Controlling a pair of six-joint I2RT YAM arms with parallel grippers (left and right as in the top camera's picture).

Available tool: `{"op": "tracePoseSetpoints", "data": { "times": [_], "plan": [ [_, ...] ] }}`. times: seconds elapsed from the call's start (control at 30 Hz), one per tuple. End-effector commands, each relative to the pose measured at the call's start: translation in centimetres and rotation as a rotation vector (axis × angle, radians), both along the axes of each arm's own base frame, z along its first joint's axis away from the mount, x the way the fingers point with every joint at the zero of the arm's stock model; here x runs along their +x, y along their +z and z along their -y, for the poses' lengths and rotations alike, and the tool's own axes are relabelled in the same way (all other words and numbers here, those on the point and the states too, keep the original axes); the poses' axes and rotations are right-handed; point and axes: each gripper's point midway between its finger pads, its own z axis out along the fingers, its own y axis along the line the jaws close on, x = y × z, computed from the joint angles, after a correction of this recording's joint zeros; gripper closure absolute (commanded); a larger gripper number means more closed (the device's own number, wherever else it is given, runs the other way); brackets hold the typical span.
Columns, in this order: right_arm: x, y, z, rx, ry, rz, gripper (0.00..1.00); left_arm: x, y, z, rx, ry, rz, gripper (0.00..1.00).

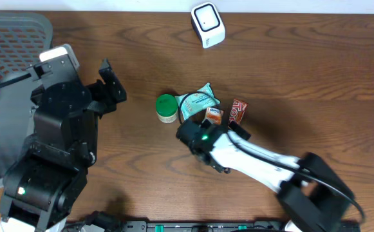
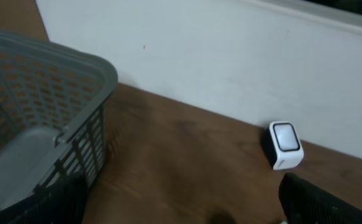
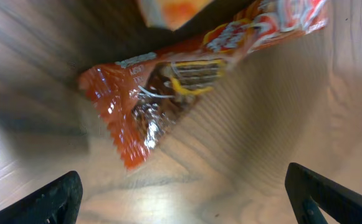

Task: Scan the item barcode
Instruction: 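Retract the left arm and reach the right gripper to the TOP bar, then grasp the TOP bar with the right gripper and lift it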

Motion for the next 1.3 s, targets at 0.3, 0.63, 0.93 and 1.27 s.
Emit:
{"op": "tracePoseSetpoints", "data": {
  "times": [0.3,0.63,0.93,1.27],
  "plan": [
    [1.0,-3.7,-0.3,-0.183,0.063,0.067,0.02,-0.7,-0.2,-0.7,-0.001,0.026,-0.015,0.02],
    [0.8,-5.3,-2.2,-0.058,0.040,0.038,0.32,-0.9,-0.6,-0.8,0.008,0.029,-0.032,0.02],
    [1.8,-5.3,-3.3,-0.009,0.039,0.087,0.51,-1.0,-0.8,-1.1,0.018,0.043,-0.040,0.02],
    [2.5,-5.4,-4.1,0.027,0.047,0.111,0.99,-1.1,-0.9,-1.1,0.021,0.043,-0.047,0.02]
  ]
}}
